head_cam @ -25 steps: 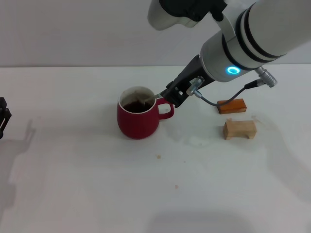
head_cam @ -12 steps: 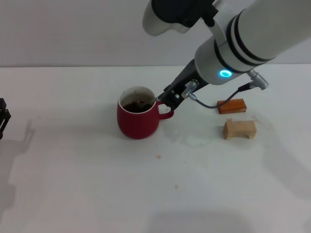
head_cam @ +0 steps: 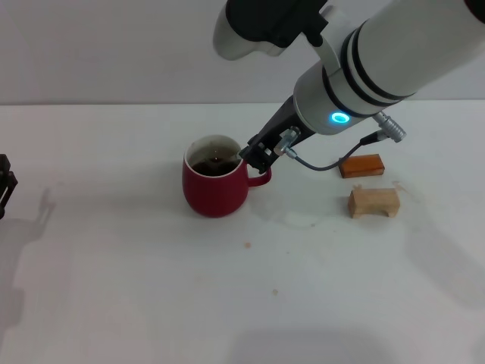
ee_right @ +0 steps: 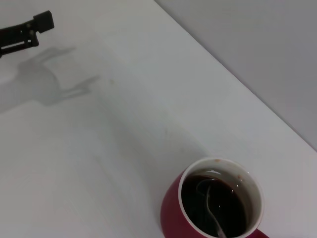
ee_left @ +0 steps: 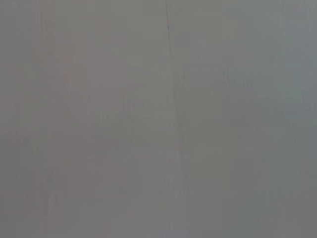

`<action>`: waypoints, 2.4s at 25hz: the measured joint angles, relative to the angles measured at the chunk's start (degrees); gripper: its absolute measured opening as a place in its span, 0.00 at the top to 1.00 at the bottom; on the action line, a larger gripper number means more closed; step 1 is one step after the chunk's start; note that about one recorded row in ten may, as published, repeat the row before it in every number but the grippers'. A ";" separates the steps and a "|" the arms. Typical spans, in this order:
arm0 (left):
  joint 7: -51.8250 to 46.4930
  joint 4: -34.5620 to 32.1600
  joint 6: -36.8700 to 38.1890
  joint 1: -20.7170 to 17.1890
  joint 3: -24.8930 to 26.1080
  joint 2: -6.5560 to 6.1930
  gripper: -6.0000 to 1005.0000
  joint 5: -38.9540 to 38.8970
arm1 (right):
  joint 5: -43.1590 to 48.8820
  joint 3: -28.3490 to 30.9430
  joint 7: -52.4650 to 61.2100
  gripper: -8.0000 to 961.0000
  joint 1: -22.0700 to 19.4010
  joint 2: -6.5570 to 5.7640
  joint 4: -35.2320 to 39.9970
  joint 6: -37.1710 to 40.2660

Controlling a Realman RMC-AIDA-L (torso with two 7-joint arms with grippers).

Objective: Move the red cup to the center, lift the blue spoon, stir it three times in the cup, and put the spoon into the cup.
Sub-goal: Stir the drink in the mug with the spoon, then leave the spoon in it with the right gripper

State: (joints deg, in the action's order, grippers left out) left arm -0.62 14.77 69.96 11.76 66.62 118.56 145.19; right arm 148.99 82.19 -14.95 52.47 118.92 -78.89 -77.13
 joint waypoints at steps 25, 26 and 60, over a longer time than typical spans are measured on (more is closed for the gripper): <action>0.00 0.00 0.00 0.47 -0.27 -0.09 0.15 0.07 | -0.73 -0.37 -0.23 0.86 1.69 0.09 5.68 3.80; 0.00 0.00 0.00 0.50 -0.26 -0.09 0.15 0.06 | -1.11 -0.37 -0.41 0.86 1.81 0.09 6.08 4.02; 0.44 -0.71 0.00 1.45 -0.26 -0.18 0.15 0.36 | -1.27 -0.26 -0.26 0.86 2.00 0.00 8.95 6.01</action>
State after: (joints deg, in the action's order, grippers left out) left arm -0.18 14.06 69.96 13.22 66.36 118.38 145.55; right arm 147.72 81.93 -15.21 54.47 118.91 -69.95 -71.12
